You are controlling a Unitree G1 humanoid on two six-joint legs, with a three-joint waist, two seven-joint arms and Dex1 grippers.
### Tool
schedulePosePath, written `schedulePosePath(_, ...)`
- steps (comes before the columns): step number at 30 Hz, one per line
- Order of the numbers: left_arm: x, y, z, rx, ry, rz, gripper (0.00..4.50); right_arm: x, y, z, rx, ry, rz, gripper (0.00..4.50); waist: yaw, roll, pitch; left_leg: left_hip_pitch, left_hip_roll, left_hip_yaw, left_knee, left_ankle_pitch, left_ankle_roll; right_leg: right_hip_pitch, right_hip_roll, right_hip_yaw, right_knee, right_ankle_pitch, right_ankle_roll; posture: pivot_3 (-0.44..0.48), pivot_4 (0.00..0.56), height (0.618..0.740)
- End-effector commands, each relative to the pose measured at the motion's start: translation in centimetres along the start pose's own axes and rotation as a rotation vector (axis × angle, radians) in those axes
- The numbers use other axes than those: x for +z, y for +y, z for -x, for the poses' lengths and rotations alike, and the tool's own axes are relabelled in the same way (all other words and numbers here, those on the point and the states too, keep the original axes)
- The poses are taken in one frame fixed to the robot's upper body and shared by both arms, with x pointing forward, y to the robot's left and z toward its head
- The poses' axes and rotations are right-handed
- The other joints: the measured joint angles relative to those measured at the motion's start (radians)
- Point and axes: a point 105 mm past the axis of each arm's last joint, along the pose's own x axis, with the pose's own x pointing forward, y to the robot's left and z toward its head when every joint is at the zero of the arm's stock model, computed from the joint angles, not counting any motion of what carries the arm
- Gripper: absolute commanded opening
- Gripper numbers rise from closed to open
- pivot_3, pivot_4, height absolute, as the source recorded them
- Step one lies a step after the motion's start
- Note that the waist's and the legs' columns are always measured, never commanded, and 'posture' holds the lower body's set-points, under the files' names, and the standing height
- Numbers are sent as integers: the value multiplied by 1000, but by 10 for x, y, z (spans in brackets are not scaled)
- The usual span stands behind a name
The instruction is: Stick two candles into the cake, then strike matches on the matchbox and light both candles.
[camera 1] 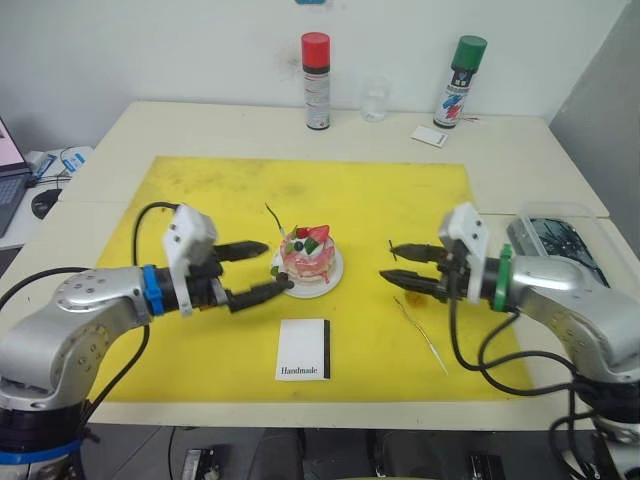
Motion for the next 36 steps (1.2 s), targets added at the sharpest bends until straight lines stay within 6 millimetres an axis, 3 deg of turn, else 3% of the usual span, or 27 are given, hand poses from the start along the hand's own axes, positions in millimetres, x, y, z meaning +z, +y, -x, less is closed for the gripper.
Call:
schedulePosePath(1, 6, -35, -20, -168, -9, -184, 4471, -8, 13, 20, 31, 55, -16, 2321, -1, 0, 0, 0, 0, 0, 0, 0, 0, 0, 0, 0, 0, 0, 0, 0, 150, 740)
schedulePosePath(5, -4, -46, -35, -237, -7, -341, 4471, -41, 24, 31, 34, 174, -62, 2321, -3, 0, 0, 1, 0, 1, 0, 0, 0, 0, 2, 1, 0, -3, 4, 0, 150, 740)
schedulePosePath(11, -16, -51, -40, -253, -24, -386, 4471, -76, 47, 36, 22, 280, -170, 2321, -5, 0, 0, 2, 0, 1, 1, 0, 0, 0, 5, 2, 1, -3, 4, 0, 150, 740)
schedulePosePath(16, -14, -51, -44, -248, -46, -371, 4471, -90, 46, 32, -22, 316, -211, 2321, -5, 0, 0, 2, 1, 1, 1, 0, 0, 0, 4, 3, 1, -3, 5, 0, 150, 740)
schedulePosePath(23, -11, -49, -47, -219, -60, -366, 4471, -94, 40, 18, -46, 307, -273, 2321, -7, 0, -1, 2, 1, 1, 2, 0, 0, 1, 5, 3, 1, -2, 5, 0, 150, 740)
schedulePosePath(26, -10, -50, -48, -215, -64, -364, 4500, -96, 33, 19, -87, 318, -306, 1649, -9, -1, -1, 2, 1, 1, 2, 0, 0, 1, 5, 3, 1, -2, 6, 0, 150, 740)
schedulePosePath(30, -11, -51, -51, -210, -71, -361, 4500, -90, 22, 28, -125, 313, -349, 206, -10, -1, -1, 2, 1, 1, 2, 0, 0, 1, 6, 3, 1, -1, 6, 0, 150, 740)
schedulePosePath(31, -11, -51, -51, -208, -75, -360, 4500, -88, 19, 32, -130, 312, -355, 26, -9, -1, -1, 2, 1, 1, 2, 0, 0, 1, 6, 3, 1, -1, 6, 0, 150, 740)
schedulePosePath(36, -10, -53, -54, -211, -94, -351, 4500, -70, 9, 55, -145, 305, -349, 26, -3, -1, -1, 2, 0, 2, 3, 0, 0, 1, 4, 4, 1, -1, 7, 0, 150, 740)
